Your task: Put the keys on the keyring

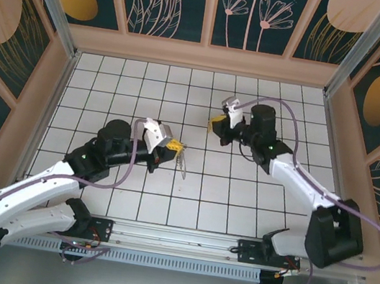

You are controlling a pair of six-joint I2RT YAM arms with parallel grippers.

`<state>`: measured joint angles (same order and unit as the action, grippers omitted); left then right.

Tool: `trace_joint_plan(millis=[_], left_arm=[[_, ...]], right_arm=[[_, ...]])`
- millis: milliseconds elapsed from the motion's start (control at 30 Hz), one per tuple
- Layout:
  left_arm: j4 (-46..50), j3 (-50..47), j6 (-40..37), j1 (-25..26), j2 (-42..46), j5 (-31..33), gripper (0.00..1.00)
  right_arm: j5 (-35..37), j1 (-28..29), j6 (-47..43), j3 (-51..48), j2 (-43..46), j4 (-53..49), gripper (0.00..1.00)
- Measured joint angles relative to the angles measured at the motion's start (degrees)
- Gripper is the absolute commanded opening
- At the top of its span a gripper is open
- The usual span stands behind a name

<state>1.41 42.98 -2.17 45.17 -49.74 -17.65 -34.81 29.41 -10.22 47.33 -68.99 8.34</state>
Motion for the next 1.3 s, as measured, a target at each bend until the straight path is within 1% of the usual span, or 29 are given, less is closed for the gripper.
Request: trace_joint_plan(millis=[167,267,367,633,900,1133,1300], left_arm=[[2.5,0.2,-2.7,0.0,2.1,-0.2,0.00],[3.3,0.2,-3.8,0.0,2.1,-1.9,0.00],[3.4,0.3,-4.7,0.0,1.9,-4.6,0.00],[3.4,0.7,-5.4,0.0,1.7,-8.8,0.00],[3.3,0.7,-5.6,0.0,0.0,-10.7,0.00],[3.3,0.7,-5.6,0.0,-0.7,-11.6,0.00],[3.3,0.7,-5.6,0.0,-0.7,-12.0,0.00]], right_arm=[[-8.8,3.3,-0.1,-4.0,9.5,3.2,0.00],[-12.7,4.9,-0.2,-5.3,12.5,4.3,0.00],[-14.8,6.0,-0.5,-6.6,13.4,5.8,0.00],[-17.9,7.8,-2.4,-10.1,12.7,9.2,0.00],[-19.4,8.1,-2.3,-12.8,12.6,16.0,0.00],[-19.8,9.0,0.1,-14.0,11.8,22.2,0.00],[-19.6,9.0,0.3,-14.4,11.4,23.8,0.00]])
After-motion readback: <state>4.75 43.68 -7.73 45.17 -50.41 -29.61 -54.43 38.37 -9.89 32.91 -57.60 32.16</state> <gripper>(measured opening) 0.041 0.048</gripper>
